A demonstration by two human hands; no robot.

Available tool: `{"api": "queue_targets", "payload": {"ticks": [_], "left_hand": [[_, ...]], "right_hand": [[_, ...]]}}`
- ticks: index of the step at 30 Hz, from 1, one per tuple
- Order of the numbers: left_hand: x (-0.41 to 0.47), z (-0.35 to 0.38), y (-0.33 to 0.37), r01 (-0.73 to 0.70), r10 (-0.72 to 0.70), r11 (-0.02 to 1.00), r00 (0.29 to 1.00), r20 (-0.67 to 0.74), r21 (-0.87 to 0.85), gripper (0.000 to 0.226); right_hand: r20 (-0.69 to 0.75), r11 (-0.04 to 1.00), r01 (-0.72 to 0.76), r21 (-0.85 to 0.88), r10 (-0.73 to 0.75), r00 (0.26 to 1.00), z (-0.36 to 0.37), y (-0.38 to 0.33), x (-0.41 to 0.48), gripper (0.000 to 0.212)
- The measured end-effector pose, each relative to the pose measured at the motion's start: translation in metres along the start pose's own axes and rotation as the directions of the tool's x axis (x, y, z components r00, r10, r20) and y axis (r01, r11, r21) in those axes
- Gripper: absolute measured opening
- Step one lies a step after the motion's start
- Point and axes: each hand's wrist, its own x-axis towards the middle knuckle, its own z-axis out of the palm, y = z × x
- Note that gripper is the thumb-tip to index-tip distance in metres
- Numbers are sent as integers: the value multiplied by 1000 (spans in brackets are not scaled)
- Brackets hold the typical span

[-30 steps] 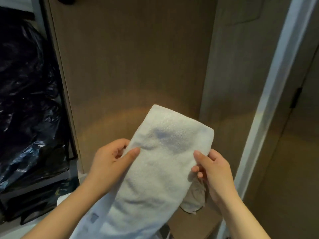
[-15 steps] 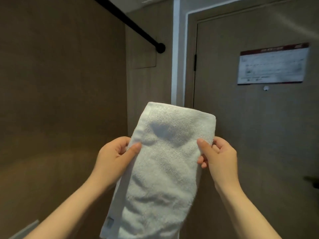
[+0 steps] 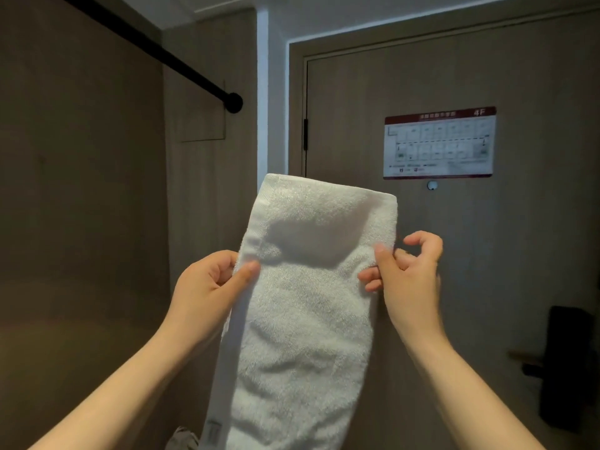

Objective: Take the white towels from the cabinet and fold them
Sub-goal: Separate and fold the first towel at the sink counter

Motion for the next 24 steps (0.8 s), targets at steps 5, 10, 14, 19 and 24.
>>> {"api": "queue_targets", "payload": {"ticks": [5,10,14,19,24], "left_hand": [[39,14,-28,-30,31,999,999,-18,20,63],[89,23,-71,-71,73,996,996,-49,44,63],[143,24,-107,-92,95,995,993,-64,41,60],[209,22,-150,-125,127,991,990,-65,43,62],[263,28,-185,-90,87,996,990,-110,-18,38]], "right_hand": [[80,997,66,46,-70,994,24,32,44,16],[122,998,51,35,-55,991,74,77,88,18],[113,995,83,61,-90,990,123,108,131,20],[100,983,114,144,-129,987,182,138,182,23],[170,972,59,226,-99,981,233,170,234,33]]}}
